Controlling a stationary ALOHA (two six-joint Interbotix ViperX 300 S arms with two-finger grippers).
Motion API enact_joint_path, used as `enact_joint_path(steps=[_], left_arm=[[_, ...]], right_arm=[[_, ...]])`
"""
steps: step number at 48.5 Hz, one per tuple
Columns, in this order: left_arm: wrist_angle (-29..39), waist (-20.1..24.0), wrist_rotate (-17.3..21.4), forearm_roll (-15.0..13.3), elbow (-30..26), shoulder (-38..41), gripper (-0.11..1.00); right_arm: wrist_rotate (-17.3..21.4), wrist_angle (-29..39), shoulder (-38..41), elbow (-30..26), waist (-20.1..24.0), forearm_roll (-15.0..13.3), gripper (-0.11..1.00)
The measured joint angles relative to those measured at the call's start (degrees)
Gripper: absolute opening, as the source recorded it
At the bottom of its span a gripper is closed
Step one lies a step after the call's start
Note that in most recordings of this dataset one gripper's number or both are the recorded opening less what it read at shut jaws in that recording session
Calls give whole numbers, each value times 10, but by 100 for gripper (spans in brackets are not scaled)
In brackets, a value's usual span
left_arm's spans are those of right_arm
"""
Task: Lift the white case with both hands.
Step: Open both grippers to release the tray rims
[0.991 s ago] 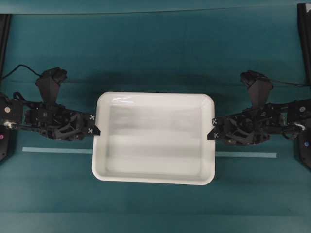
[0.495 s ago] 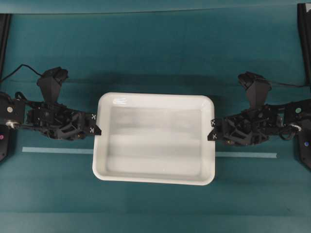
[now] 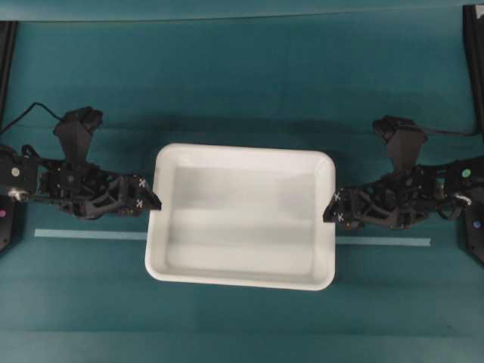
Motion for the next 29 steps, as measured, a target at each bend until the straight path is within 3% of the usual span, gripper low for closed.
enact_joint_path(steps=[16, 29], left_arm=[[6, 1, 23, 0, 18, -50, 90], [6, 6, 65, 1, 26, -155, 90]], right_arm=[[-9, 18, -56, 0, -5, 0, 91], [-69, 80, -139, -3, -32, -2, 91]])
